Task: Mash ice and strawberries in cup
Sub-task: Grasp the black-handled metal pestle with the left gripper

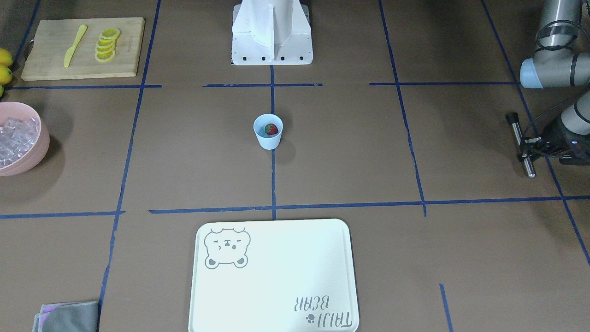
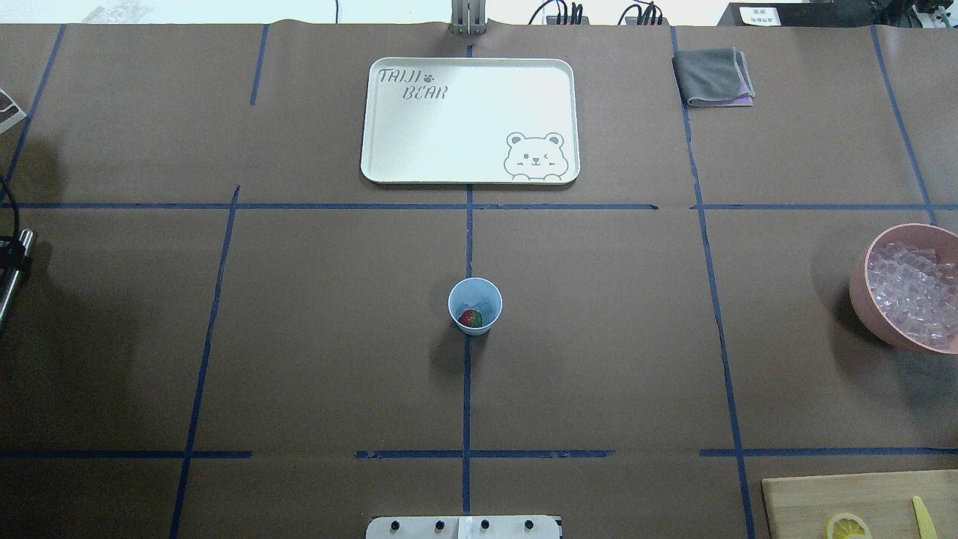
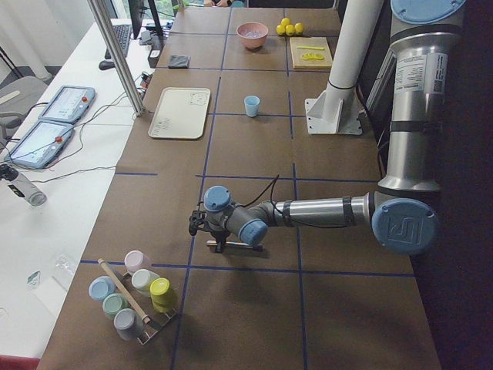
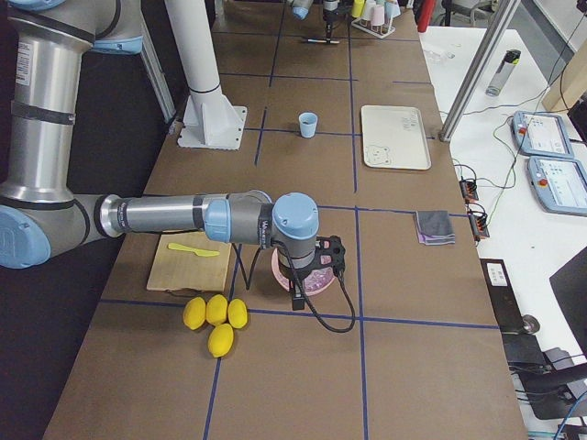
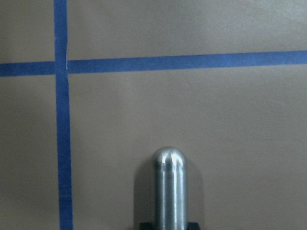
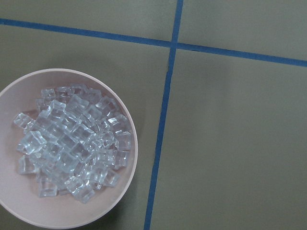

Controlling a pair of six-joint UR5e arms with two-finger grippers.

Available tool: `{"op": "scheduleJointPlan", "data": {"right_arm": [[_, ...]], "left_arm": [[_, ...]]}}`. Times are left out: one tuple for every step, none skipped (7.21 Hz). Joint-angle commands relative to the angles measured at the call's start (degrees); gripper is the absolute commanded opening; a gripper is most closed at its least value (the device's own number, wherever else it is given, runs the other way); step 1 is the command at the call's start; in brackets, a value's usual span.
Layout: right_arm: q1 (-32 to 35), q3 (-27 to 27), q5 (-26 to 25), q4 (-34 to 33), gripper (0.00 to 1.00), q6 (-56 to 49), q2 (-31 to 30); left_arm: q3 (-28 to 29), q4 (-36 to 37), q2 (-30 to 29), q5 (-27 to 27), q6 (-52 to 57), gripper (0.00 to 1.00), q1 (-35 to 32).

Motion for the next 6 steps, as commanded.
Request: {"op": "scheduleJointPlan", "data": {"right_arm": [[0.1,0.0,0.0,0.0,1.0,0.0,0.0],[0.1,0.0,0.0,0.0,1.0,0.1,-0.1],[0.1,0.0,0.0,-0.1,1.0,0.1,-0.1],[0.0,0.0,0.0,0.0,1.0,0.1,0.0],[0.0,0.0,0.0,-0.1,1.0,0.1,0.0],[0.1,0.0,0.0,-0.1,1.0,0.1,0.0]], "left_arm": [[-4.3,-0.1,-1.4,0.0,0.0,0.0,0.0],[-7.2,-2.2,-2.1,0.1,1.5,0.0,-0.1],[-7.9,-6.7,-4.2,0.5,8.1,0.0,-0.1],[-7.7,-9.8,-9.0,0.5,13.3,0.01,0.0],[-7.9,-10.0,-12.1,0.1,13.3,0.0,0.0],[-9.1,-11.3,-12.9,0.2,13.5,0.01,0.0]]}}
